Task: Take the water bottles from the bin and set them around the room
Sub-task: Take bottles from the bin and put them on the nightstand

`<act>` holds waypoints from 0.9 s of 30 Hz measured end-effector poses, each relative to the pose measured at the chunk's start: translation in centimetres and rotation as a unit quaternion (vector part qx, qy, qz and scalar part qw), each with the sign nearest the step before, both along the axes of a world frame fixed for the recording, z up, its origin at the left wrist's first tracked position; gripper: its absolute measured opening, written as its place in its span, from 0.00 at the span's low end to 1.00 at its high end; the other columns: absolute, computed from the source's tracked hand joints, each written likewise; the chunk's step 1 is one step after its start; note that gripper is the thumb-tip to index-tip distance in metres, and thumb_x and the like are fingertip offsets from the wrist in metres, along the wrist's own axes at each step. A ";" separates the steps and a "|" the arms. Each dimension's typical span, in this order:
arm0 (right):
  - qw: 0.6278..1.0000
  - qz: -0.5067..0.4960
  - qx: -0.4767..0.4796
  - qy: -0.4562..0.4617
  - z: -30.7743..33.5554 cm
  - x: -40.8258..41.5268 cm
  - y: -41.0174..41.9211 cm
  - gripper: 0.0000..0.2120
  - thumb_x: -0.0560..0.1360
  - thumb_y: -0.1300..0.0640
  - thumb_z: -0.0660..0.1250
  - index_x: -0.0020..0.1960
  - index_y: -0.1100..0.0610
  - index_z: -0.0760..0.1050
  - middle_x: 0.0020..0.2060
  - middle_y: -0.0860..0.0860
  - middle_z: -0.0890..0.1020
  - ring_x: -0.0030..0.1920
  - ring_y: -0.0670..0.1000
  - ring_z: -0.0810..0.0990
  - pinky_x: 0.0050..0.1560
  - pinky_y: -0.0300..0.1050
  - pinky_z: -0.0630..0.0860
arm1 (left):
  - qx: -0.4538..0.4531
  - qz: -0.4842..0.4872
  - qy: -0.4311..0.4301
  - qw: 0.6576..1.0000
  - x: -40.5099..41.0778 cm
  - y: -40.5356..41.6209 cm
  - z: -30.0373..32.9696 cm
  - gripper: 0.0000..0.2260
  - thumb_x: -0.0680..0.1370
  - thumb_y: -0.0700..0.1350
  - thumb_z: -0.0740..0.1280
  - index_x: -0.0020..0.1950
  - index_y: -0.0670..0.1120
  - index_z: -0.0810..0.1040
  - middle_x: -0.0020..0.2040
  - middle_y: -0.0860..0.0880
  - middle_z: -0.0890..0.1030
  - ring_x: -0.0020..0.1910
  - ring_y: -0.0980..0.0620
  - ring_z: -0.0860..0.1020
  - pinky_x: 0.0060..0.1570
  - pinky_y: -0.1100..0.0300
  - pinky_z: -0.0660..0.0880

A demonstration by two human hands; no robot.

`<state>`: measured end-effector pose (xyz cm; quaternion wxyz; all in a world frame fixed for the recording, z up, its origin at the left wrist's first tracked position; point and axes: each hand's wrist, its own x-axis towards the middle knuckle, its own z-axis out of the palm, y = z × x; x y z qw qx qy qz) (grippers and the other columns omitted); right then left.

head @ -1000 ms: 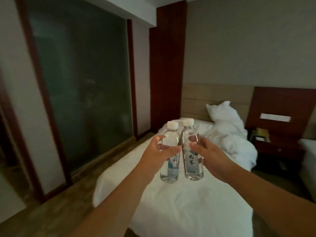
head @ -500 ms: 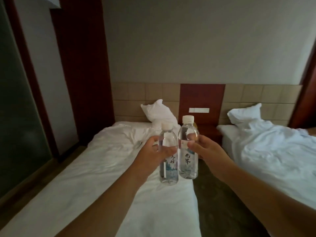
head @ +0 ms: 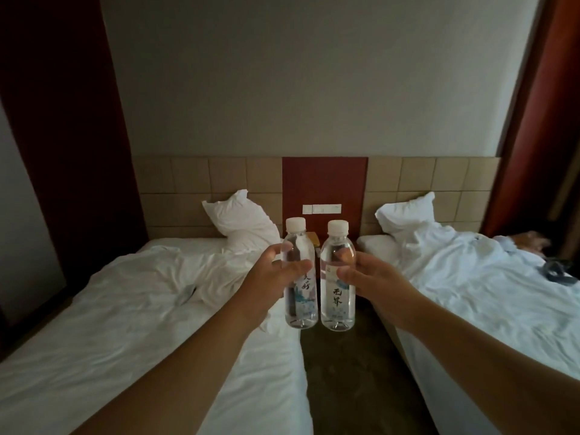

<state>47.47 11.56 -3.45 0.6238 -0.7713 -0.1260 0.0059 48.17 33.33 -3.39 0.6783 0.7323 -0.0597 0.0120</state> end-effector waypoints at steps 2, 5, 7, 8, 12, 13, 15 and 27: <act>1.000 0.019 -0.019 0.011 -0.1 4.6 -2.8 0.12 0.77 0.53 0.70 0.60 0.47 0.80 0.56 0.48 0.86 0.60 0.52 0.83 0.68 0.63 0.73 | -0.011 -0.001 -0.003 1.000 3.8 -2.9 -0.2 0.26 0.74 0.51 0.75 0.70 0.55 0.71 0.66 0.48 0.78 0.64 0.47 0.78 0.67 0.43 0.72; 0.999 0.028 -0.031 0.028 -0.1 11.3 -6.5 0.13 0.78 0.54 0.70 0.62 0.49 0.79 0.57 0.48 0.85 0.60 0.53 0.83 0.69 0.64 0.72 | 0.000 0.010 -0.004 1.000 9.7 -6.8 -0.1 0.25 0.75 0.52 0.73 0.71 0.56 0.71 0.69 0.50 0.76 0.67 0.47 0.75 0.70 0.44 0.70; 0.998 0.036 -0.050 0.028 0.3 15.4 -8.6 0.15 0.77 0.53 0.70 0.63 0.49 0.78 0.56 0.48 0.85 0.59 0.52 0.83 0.68 0.63 0.74 | 0.008 0.018 -0.007 1.000 13.5 -8.9 0.2 0.23 0.76 0.51 0.73 0.70 0.57 0.72 0.66 0.51 0.77 0.66 0.47 0.75 0.68 0.46 0.71; 0.997 0.038 -0.062 0.026 0.5 17.3 -9.6 0.15 0.77 0.52 0.71 0.64 0.49 0.78 0.56 0.47 0.85 0.59 0.51 0.82 0.68 0.62 0.74 | 0.018 0.019 -0.007 1.000 15.4 -9.9 0.2 0.21 0.77 0.52 0.72 0.69 0.58 0.72 0.64 0.53 0.78 0.66 0.48 0.76 0.65 0.49 0.71; 0.996 0.044 -0.069 0.022 0.2 24.7 -13.1 0.14 0.77 0.52 0.71 0.63 0.47 0.79 0.56 0.45 0.85 0.60 0.50 0.82 0.69 0.61 0.73 | 0.057 0.018 0.004 0.998 22.4 -12.8 -0.4 0.26 0.76 0.58 0.72 0.72 0.59 0.70 0.64 0.56 0.76 0.64 0.52 0.74 0.64 0.51 0.70; 0.997 0.047 -0.062 0.023 0.0 26.8 -13.9 0.14 0.77 0.52 0.71 0.63 0.47 0.79 0.56 0.45 0.85 0.60 0.50 0.81 0.69 0.61 0.72 | 0.057 0.016 0.009 0.998 24.4 -13.5 -0.7 0.27 0.75 0.58 0.72 0.73 0.59 0.69 0.65 0.55 0.76 0.65 0.51 0.74 0.66 0.50 0.71; 0.997 0.048 -0.061 0.024 -0.4 31.0 -15.2 0.13 0.77 0.51 0.70 0.62 0.46 0.80 0.55 0.44 0.85 0.60 0.49 0.81 0.69 0.61 0.72 | 0.058 0.016 0.021 0.998 28.7 -14.6 -1.5 0.27 0.75 0.58 0.73 0.73 0.60 0.70 0.68 0.53 0.77 0.67 0.49 0.74 0.68 0.44 0.71; 0.998 0.012 -0.022 0.057 -1.9 61.8 -21.1 0.21 0.73 0.58 0.75 0.64 0.47 0.78 0.56 0.47 0.86 0.58 0.50 0.84 0.66 0.62 0.76 | 0.084 -0.017 0.029 0.996 61.0 -19.2 -2.4 0.25 0.68 0.58 0.78 0.63 0.60 0.77 0.57 0.57 0.84 0.55 0.56 0.83 0.58 0.48 0.80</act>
